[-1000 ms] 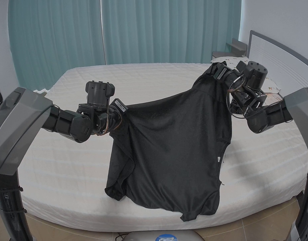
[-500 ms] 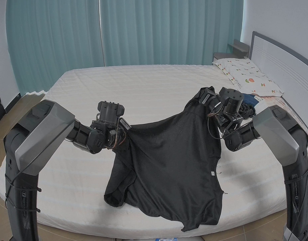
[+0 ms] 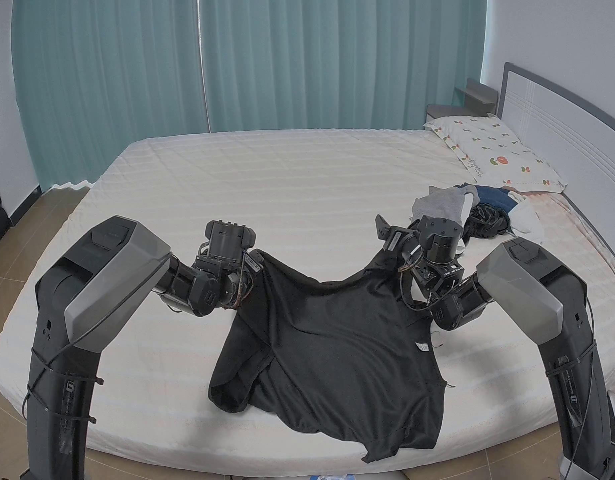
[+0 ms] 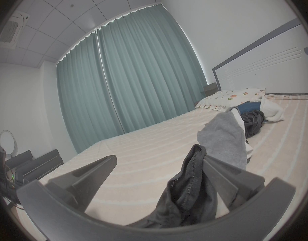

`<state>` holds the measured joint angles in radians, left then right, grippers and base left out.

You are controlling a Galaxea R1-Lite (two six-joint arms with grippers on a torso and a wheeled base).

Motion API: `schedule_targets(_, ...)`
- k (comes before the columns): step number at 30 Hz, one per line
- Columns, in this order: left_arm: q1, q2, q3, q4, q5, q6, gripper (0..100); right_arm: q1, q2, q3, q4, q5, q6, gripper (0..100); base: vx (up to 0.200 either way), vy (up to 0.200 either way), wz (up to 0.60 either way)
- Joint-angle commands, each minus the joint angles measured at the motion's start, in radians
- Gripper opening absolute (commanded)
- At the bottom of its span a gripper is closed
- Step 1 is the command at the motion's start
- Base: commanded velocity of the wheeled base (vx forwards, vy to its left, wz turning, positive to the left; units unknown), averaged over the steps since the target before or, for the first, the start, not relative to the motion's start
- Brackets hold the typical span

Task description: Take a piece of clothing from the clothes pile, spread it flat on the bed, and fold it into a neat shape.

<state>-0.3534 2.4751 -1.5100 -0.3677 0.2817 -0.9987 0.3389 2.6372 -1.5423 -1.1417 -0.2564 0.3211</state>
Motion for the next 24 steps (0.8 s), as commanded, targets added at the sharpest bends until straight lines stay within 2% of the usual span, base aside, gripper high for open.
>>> schedule_targets(1, 0.044, 0.024, -0.012, -0.004, 0.017, 0.006, 100, -0.020, -0.014, 0.034, 0.013, 0.003, 0.000, 100, 0.000, 0.000, 0.00)
schedule_targets(3, 0.054, 0.024, -0.016, -0.002, 0.022, 0.014, 100, -0.026, -0.025, 0.051, 0.016, 0.006, 0.001, 100, 0.000, 0.000, 0.00)
schedule_targets(6, 0.099, 0.039, -0.022, -0.005, 0.047, 0.095, 100, -0.054, -0.062, 0.128, 0.017, 0.029, 0.004, 100, 0.000, 0.000, 0.00)
schedule_targets(8, 0.110, 0.039, -0.022, -0.005, 0.051, 0.112, 100, -0.070, -0.077, 0.154, 0.017, 0.039, 0.006, 100, 0.000, 0.000, 0.00)
schedule_targets(14, 0.140, 0.036, -0.042, 0.004, 0.051, 0.114, 100, -0.106, -0.135, 0.245, 0.017, 0.095, 0.047, 100, 0.000, 0.000, 0.00)
schedule_targets(17, 0.149, 0.021, -0.022, 0.012, 0.048, 0.112, 100, -0.113, -0.168, 0.311, 0.019, 0.144, 0.089, 100, 0.000, 0.000, 0.00)
schedule_targets(18, 0.152, -0.001, 0.008, 0.004, 0.040, 0.103, 100, -0.121, -0.186, 0.350, 0.020, 0.183, 0.121, 100, 0.000, 0.000, 0.00)
schedule_targets(20, 0.152, -0.001, 0.008, 0.004, 0.040, 0.103, 100, -0.121, -0.186, 0.350, 0.020, 0.183, 0.121, 100, 0.000, 0.000, 0.00)
schedule_targets(21, 0.157, -0.053, 0.074, -0.005, 0.002, 0.080, 100, -0.130, -0.215, 0.427, 0.008, 0.204, 0.148, 100, 0.000, 0.000, 0.00)
schedule_targets(23, 0.157, -0.079, 0.108, -0.007, -0.021, 0.066, 100, -0.132, -0.235, 0.464, 0.003, 0.204, 0.164, 100, 0.000, 0.000, 0.00)
schedule_targets(24, 0.156, -0.137, 0.179, -0.008, -0.068, 0.048, 100, -0.132, -0.280, 0.542, 0.003, 0.213, 0.197, 100, 0.000, 0.000, 0.00)
